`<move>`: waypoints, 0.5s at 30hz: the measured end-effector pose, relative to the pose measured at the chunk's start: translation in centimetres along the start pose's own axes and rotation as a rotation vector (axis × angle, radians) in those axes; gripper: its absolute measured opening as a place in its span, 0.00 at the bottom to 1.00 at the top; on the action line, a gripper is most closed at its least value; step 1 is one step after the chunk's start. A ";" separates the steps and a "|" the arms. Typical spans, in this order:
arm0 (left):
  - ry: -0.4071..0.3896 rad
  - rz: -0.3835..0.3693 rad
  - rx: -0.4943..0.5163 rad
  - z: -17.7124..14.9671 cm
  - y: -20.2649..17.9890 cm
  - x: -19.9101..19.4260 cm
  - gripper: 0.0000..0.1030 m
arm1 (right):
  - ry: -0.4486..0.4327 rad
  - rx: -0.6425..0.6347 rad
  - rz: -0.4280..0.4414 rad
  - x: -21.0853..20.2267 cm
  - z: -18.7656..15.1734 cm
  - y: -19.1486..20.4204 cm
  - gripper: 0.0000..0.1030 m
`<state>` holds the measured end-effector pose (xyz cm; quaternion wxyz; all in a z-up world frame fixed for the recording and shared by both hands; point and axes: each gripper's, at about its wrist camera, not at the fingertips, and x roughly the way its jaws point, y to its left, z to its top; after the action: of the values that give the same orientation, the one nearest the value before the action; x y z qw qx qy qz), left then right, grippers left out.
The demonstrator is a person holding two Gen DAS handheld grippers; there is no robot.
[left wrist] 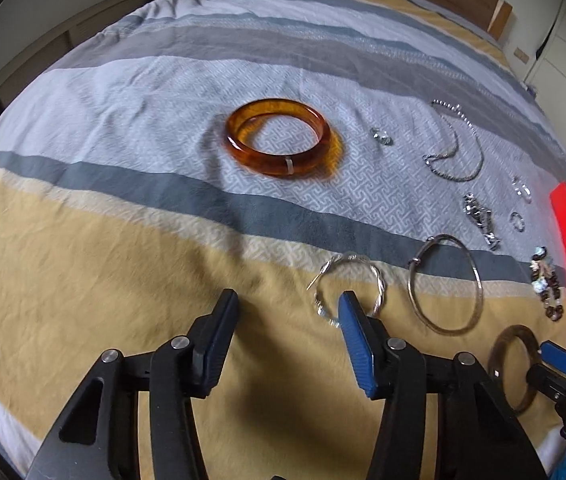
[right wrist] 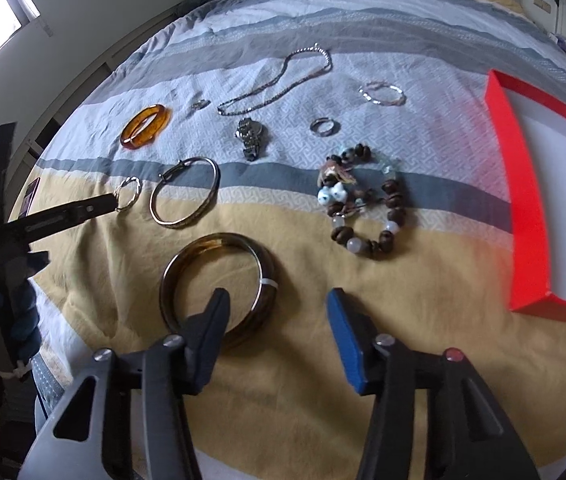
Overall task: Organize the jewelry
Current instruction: 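Grasp the twisted silver hoop with the left gripper while the right grasps the dark brown bangle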
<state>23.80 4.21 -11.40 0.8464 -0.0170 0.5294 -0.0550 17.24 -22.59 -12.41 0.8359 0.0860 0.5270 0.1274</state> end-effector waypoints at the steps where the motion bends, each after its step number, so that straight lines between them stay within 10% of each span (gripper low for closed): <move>1: 0.005 0.002 0.004 0.1 0.0 0.3 0.50 | 0.003 -0.003 0.002 0.2 0.0 -0.1 0.39; 15: -0.024 0.017 0.023 -0.9 -0.4 1.3 0.39 | 0.021 -0.050 0.097 2.1 0.4 1.0 0.13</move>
<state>23.50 3.70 -12.93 0.8532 -0.0032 0.5188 -0.0536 18.37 -21.03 -13.81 0.8250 0.0893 0.5276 0.1820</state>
